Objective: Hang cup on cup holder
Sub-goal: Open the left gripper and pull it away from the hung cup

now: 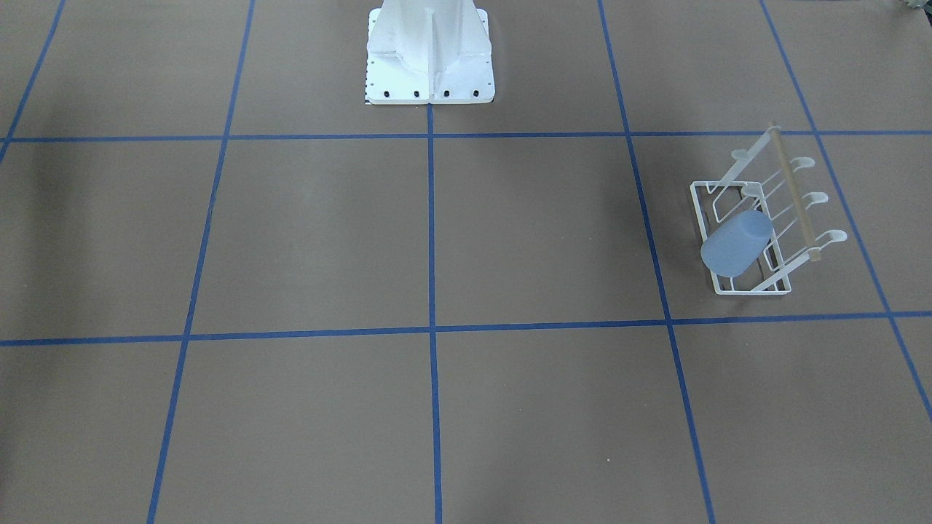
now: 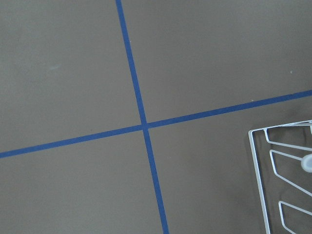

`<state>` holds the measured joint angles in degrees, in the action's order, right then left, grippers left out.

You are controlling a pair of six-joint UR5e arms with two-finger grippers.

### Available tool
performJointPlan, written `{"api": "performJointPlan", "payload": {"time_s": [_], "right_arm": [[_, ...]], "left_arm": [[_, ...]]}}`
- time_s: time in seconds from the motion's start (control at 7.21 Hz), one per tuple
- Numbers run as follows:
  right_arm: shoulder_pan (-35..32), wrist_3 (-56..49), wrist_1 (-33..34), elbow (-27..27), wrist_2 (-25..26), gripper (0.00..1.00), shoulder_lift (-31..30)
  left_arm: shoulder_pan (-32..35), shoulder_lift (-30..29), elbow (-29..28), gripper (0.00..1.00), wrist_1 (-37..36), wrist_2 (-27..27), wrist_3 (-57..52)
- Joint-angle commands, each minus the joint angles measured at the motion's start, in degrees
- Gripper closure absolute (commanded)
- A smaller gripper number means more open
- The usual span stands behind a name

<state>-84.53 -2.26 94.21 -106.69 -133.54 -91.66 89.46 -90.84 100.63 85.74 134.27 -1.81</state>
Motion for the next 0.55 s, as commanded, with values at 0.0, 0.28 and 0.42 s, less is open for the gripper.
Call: {"api": "performJointPlan", "payload": {"time_s": [0.0, 0.28, 0.42], "right_arm": [[0.51, -1.26, 0.71, 0.16, 1.27, 0.0, -0.63], [0.59, -1.26, 0.71, 0.51, 1.27, 0.0, -0.63], [0.68, -1.26, 0.71, 0.6, 1.36, 0.0, -0.71]], "left_arm": [[0.02, 0.22, 0.26, 0.02, 0.39, 0.81, 1.54], [-0.33, 0.05, -0.61, 0.02, 3.09, 2.05, 1.54], [-0.34, 0.31, -1.31, 0.02, 7.38, 1.96, 1.72]]}}
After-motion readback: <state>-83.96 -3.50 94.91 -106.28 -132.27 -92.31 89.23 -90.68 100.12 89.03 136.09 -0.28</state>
